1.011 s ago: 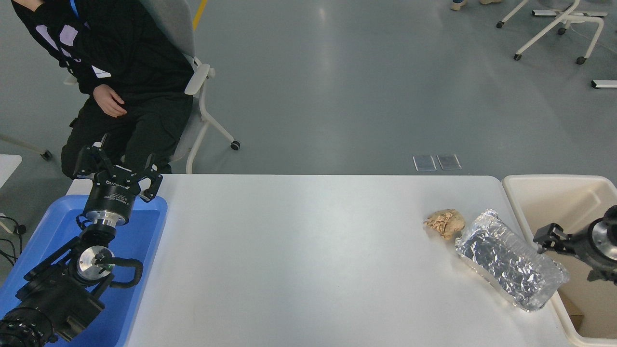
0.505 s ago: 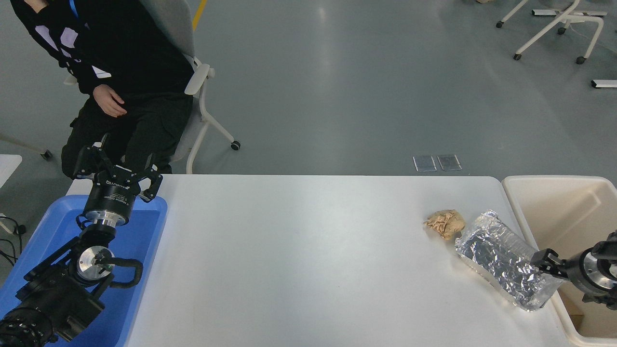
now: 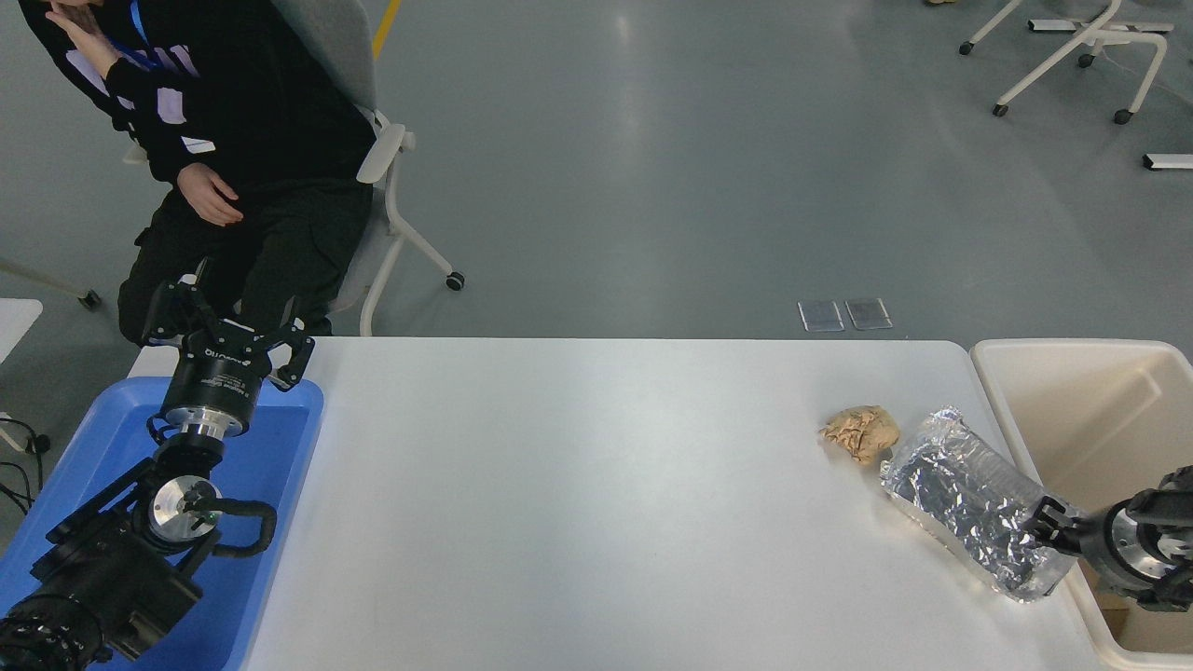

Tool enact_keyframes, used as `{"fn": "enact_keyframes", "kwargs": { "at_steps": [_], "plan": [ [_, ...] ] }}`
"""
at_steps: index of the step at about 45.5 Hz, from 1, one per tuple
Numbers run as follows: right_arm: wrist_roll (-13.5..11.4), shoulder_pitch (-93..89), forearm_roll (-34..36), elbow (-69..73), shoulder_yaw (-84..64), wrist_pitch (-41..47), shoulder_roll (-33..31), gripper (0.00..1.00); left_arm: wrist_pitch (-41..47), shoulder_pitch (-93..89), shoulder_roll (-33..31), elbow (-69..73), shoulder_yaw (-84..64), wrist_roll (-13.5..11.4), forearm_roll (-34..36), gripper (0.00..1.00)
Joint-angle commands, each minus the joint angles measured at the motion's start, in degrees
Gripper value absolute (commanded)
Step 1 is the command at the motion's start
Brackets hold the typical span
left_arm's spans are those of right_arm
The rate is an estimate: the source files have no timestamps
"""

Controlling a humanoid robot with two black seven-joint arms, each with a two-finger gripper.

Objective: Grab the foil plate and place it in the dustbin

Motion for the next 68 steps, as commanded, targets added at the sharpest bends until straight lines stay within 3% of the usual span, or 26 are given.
{"fn": "enact_keyframes", "kwargs": {
  "at_steps": [1,6,13,20,24,32,35,53,68],
  "plan": [
    [0.0,-2.3,0.1,-0.8,2.4,-0.5,0.3,0.53,0.0,0.0,0.0,0.0,0.0,0.0,0.0,0.99],
    [0.0,-2.9,0.1,-0.8,3.9,-0.5,0.3,0.52,0.0,0.0,0.0,0.0,0.0,0.0,0.0,0.99],
    [0.0,-3.0,1.7,-0.7,4.1,-0.5,0.3,0.31,0.0,0.0,0.0,0.0,0.0,0.0,0.0,0.99],
    [-0.1,-3.0,4.4,-0.7,4.1,-0.4,0.3,0.25,0.0,0.0,0.0,0.0,0.0,0.0,0.0,0.99],
    [0.0,-3.0,4.7,-0.6,4.1,-0.2,0.2,0.12,0.0,0.0,0.0,0.0,0.0,0.0,0.0,0.99],
    [0.0,-2.4,4.6,-0.7,4.1,0.0,-0.1,0.09,0.0,0.0,0.0,0.0,0.0,0.0,0.0,0.99],
    [0.0,-2.3,4.6,-0.5,4.1,0.2,0.0,0.0,0.0,0.0,0.0,0.0,0.0,0.0,0.0,0.99],
    [0.0,1.6,4.6,3.2,3.3,4.9,-4.4,0.0,0.0,0.0,0.0,0.0,0.0,0.0,0.0,0.99],
    [0.0,17.4,4.6,7.8,-1.7,25.5,-13.0,0.0,-0.1,0.0,0.0,0.0,0.0,0.0,0.0,0.99]
  ]
}}
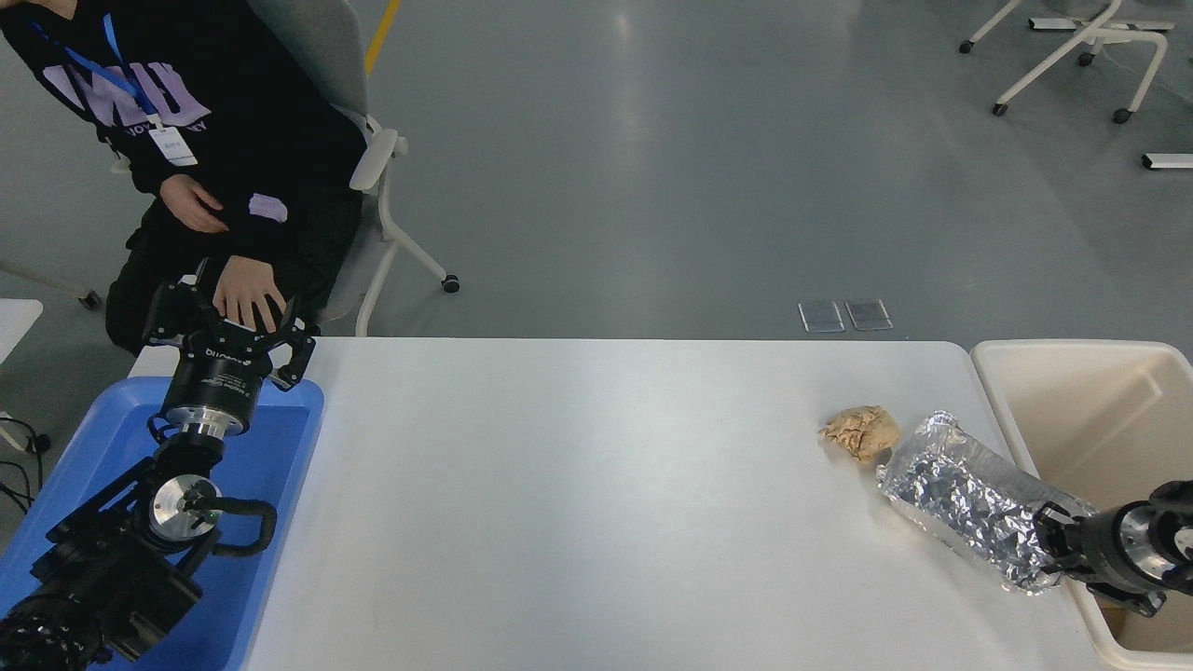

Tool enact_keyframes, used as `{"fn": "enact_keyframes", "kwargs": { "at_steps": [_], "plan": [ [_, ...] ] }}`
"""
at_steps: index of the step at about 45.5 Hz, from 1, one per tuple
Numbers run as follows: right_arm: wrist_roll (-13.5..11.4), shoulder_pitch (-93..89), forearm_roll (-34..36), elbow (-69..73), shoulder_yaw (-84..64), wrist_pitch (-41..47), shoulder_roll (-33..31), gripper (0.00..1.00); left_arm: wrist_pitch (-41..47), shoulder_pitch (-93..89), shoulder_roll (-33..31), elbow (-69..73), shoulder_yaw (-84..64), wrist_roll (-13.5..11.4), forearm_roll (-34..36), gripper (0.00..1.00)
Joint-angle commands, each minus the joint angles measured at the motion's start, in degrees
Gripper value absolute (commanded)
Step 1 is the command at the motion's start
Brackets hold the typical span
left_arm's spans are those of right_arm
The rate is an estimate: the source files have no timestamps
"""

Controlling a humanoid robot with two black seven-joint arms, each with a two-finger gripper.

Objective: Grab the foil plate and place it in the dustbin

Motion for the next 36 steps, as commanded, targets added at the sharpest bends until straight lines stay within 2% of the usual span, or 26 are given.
{"fn": "enact_keyframes", "kwargs": {
  "at_steps": [1,7,19,26,36],
  "plan": [
    [0.0,11.8,0.0,2.4,-3.7,15.6,-6.1,0.0,-0.1,0.0,0.0,0.0,0.0,0.0,0.0,0.99],
    [0.1,19.1,-0.4,2.5,-7.3,25.8,-7.0,0.0,-0.1,0.0,0.0,0.0,0.0,0.0,0.0,0.99],
    [0.0,38.0,-0.9,7.2,-16.6,25.8,-6.1,0.0,-0.1,0.0,0.0,0.0,0.0,0.0,0.0,0.99],
    [0.0,49.0,-0.5,9.5,-23.0,25.8,-2.2,0.0,-0.1,0.0,0.0,0.0,0.0,0.0,0.0,0.99],
    [0.4,62.2,0.6,14.6,-34.6,25.8,6.6,0.0,-0.1,0.0,0.0,0.1,0.0,0.0,0.0,0.99]
  ]
}}
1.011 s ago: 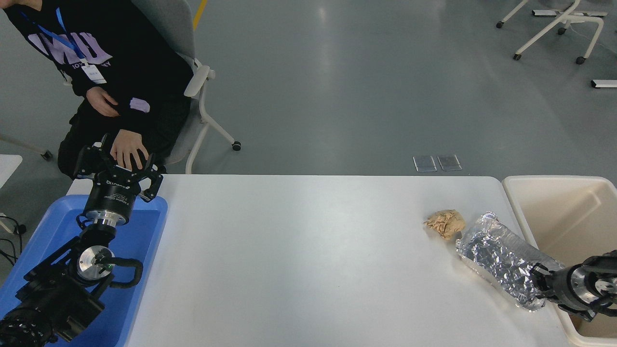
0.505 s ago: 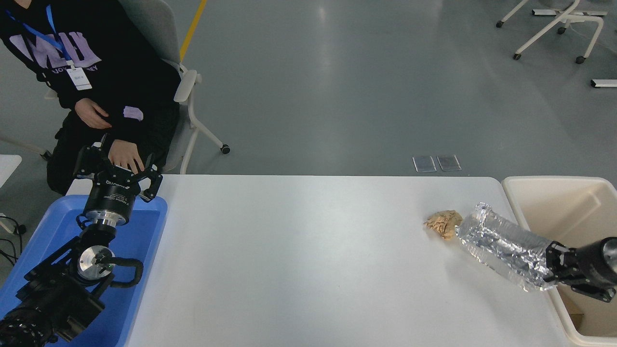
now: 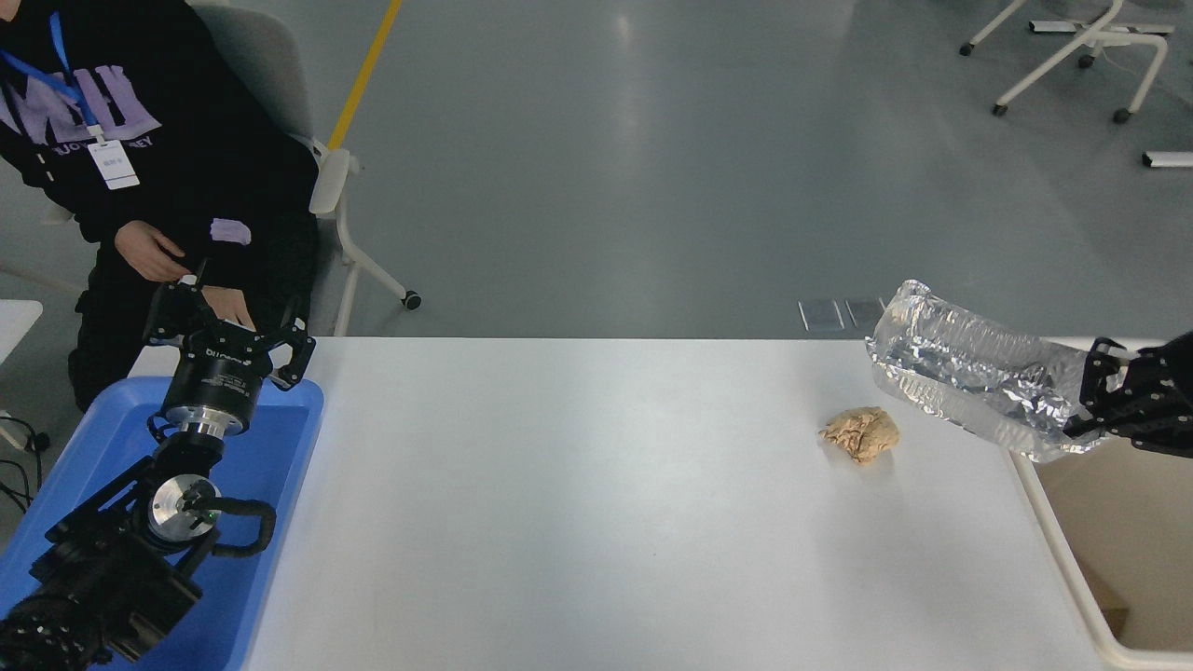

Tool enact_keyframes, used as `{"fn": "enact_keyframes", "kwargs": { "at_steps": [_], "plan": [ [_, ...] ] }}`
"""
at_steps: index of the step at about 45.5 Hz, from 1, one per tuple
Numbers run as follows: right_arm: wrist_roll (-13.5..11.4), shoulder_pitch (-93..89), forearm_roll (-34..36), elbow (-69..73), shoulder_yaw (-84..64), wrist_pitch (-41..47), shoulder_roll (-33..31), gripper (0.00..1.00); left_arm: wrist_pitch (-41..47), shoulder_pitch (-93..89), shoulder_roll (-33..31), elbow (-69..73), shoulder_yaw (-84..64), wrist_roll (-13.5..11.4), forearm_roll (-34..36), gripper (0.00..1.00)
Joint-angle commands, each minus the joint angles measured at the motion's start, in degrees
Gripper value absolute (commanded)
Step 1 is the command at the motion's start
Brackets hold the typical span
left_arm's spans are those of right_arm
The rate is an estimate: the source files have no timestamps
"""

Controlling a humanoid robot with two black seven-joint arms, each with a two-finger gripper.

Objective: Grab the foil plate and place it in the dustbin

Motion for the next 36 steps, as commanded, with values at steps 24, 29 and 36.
{"fn": "enact_keyframes", "kwargs": {
  "at_steps": [24,29,36],
  "plan": [
    [0.3,24.1,1.5,8.3,-15.0,0.8,8.5,0.0,0.0,0.0,0.0,0.0,0.0,0.0,0.0,0.99],
    [0.3,24.3,1.6,8.3,-15.1,0.8,8.1,0.0,0.0,0.0,0.0,0.0,0.0,0.0,0.0,0.99],
    [0.3,23.5,1.7,6.1,-16.3,0.8,4.8,0.0,0.0,0.0,0.0,0.0,0.0,0.0,0.0,0.99]
  ]
}}
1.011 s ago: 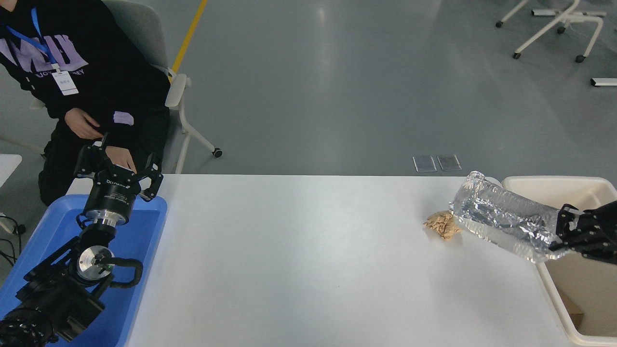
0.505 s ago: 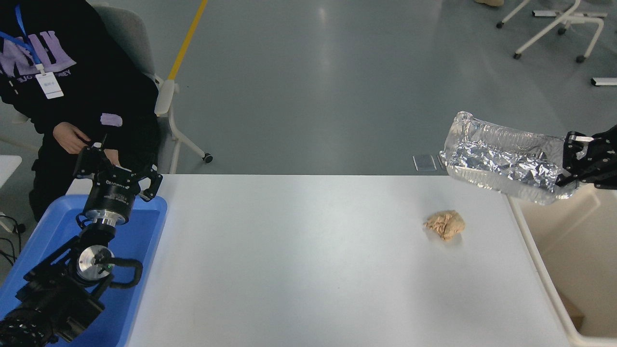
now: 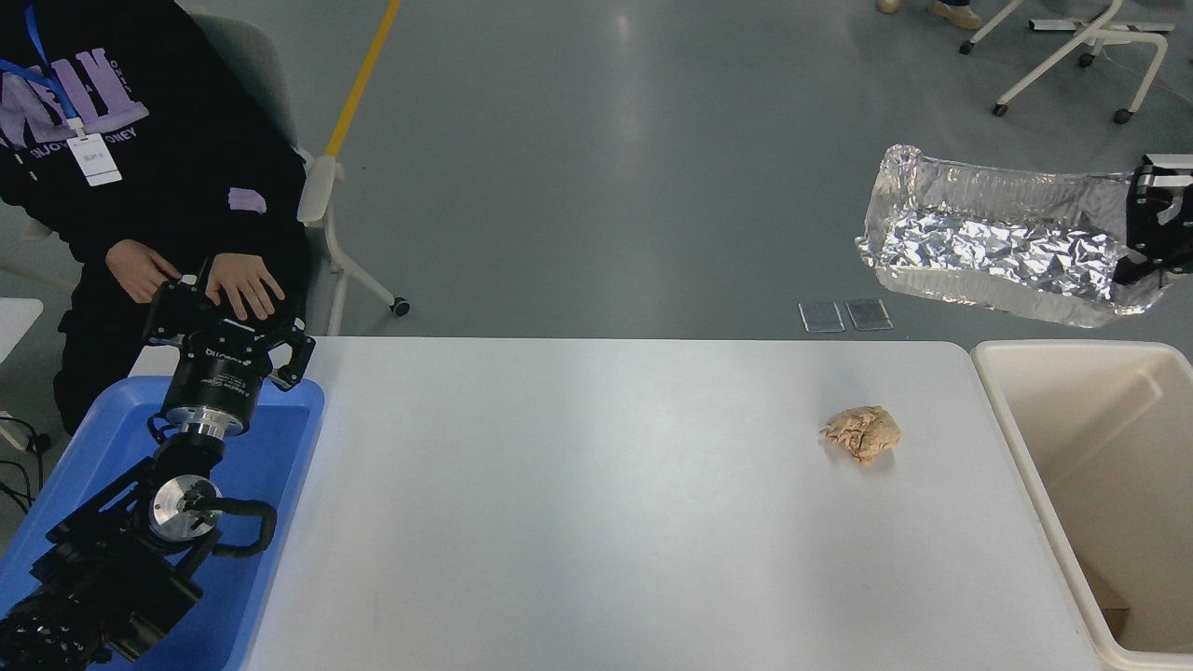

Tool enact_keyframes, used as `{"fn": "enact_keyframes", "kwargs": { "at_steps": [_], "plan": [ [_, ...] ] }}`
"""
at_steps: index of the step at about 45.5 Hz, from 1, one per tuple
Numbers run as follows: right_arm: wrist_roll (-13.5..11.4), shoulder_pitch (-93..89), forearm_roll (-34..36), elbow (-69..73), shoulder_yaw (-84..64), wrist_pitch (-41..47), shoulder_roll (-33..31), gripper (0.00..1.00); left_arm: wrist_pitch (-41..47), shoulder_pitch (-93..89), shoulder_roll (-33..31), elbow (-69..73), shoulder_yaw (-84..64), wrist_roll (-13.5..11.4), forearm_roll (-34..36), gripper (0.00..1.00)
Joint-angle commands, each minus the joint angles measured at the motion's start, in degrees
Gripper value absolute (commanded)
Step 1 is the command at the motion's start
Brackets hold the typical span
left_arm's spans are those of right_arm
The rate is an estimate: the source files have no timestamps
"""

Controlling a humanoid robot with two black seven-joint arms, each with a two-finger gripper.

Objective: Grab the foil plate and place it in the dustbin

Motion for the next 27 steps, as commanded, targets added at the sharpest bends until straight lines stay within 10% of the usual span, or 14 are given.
{"fn": "enact_keyframes", "kwargs": {
  "at_steps": [1,15,27],
  "plan": [
    [0.0,0.3,0.1,-2.4,-2.2,0.0,-3.5,0.0,0.0,0.0,0.0,0.0,0.0,0.0,0.0,0.99],
    [-0.3,-25.4,7.1,-16.7,1.8,-0.8,-12.9,0.0,0.0,0.0,0.0,0.0,0.0,0.0,0.0,0.99],
    [-0.2,-49.3,9.5,-20.3,17.2,-28.9,-18.2,0.0,0.1,0.0,0.0,0.0,0.0,0.0,0.0,0.99]
  ]
}}
